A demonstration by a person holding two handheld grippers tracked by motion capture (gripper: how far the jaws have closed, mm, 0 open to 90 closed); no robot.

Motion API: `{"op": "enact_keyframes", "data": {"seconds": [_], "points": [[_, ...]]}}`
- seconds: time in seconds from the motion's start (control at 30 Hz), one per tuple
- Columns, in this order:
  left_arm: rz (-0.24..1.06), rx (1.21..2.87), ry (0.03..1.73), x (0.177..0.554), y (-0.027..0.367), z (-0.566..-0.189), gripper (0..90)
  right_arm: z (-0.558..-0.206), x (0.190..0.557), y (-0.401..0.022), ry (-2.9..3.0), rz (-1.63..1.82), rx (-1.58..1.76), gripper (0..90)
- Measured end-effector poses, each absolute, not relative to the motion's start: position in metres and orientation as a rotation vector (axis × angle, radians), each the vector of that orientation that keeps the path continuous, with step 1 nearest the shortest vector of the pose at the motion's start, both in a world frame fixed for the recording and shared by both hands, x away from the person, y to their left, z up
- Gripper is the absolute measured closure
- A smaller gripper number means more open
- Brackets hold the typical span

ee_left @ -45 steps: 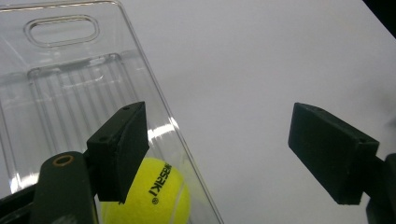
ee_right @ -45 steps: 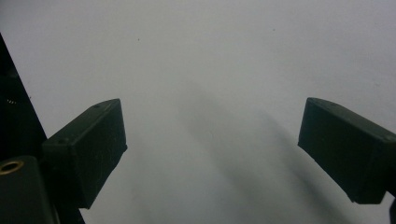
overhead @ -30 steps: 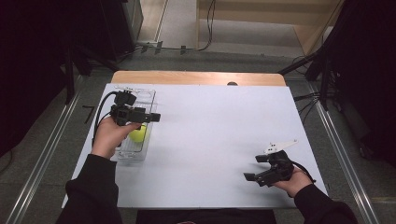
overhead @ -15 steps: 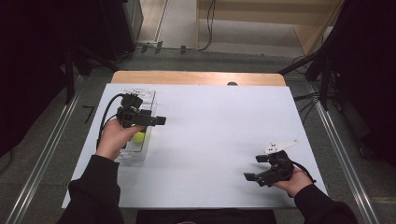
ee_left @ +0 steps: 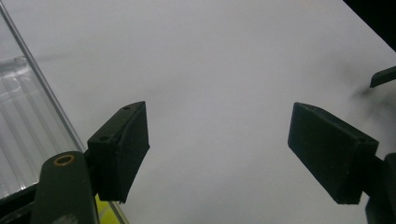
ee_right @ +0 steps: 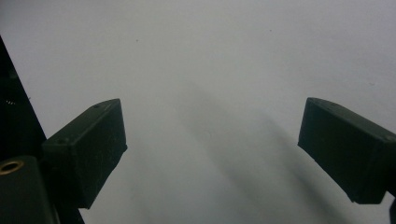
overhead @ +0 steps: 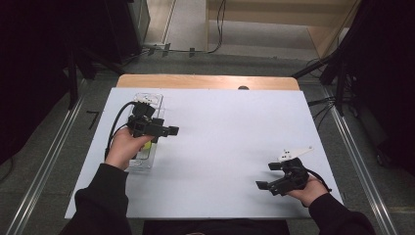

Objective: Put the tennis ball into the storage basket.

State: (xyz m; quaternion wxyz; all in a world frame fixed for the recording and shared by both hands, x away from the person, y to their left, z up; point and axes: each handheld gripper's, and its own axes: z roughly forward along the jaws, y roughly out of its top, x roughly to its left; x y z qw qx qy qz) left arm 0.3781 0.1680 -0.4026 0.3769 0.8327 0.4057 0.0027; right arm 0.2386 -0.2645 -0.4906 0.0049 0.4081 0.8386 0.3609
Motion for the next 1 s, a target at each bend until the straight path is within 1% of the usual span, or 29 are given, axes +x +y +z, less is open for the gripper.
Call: {"op": "enact_keyframes", "data": {"seconds": [0.1, 0.23, 0.43, 0.6, 0.83, 1.0], "points": [[-0.002, 2.123, 1.028, 0.375, 0.167, -0.403, 21.4, -0.491, 0.239, -0.264, 2.627, 1.131, 1.277, 5.9], [0.027, 2.138, 1.008, 0.37, 0.168, -0.403, 21.4, -0.49, 0.239, -0.265, 2.624, 1.132, 1.278, 5.8], [0.019, 2.131, 0.987, 0.363, 0.167, -0.403, 21.4, -0.49, 0.239, -0.265, 2.624, 1.131, 1.281, 5.9], [0.044, 2.145, 0.973, 0.358, 0.164, -0.407, 21.3, -0.491, 0.239, -0.265, 2.622, 1.134, 1.282, 5.8], [0.018, 2.144, 0.952, 0.352, 0.163, -0.413, 21.4, -0.491, 0.239, -0.265, 2.624, 1.133, 1.281, 5.9], [0.034, 2.156, 0.934, 0.347, 0.161, -0.418, 21.3, -0.491, 0.239, -0.265, 2.623, 1.132, 1.281, 5.9]]}}
